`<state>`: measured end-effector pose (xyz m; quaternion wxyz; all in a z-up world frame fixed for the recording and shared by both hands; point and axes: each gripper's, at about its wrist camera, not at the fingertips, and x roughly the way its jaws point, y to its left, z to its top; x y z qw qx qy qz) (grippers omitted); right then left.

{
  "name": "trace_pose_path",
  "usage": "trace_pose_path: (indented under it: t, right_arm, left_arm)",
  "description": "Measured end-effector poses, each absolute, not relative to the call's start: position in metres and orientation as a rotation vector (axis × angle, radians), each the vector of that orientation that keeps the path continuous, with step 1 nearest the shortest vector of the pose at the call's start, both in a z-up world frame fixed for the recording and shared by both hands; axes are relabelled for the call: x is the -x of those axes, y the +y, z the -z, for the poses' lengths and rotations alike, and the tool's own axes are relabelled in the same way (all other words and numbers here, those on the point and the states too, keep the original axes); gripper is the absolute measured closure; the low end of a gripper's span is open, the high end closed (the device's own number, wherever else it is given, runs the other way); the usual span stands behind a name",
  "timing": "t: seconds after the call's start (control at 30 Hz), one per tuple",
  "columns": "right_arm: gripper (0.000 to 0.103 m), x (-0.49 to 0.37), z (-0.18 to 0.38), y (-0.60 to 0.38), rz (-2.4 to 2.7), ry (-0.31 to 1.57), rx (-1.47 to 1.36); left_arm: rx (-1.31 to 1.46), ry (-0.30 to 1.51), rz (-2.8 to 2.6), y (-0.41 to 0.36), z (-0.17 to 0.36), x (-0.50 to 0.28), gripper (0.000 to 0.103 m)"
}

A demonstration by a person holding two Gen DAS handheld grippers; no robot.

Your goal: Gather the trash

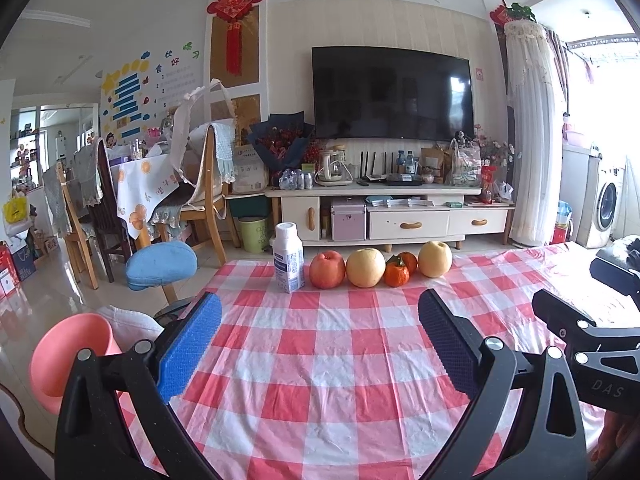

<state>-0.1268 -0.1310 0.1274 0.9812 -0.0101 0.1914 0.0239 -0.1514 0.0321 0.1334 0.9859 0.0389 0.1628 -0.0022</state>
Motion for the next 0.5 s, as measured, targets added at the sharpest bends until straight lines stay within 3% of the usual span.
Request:
trace_pose_path:
  t: [0.17,0.5]
  right_arm:
    - [0.008,0.107,-0.11,-0.133,-0.069,0.474,-0.013]
    - [0.008,0.044,-0.031,-0.135,-0.02,0.809,-0.052]
  left_arm:
    - [-0.037,0.457,0.023,0.037,-0.109,0.119,0.005]
    - [0.036,0.801,-0.039,0.043,-0.008,0.038,0.006]
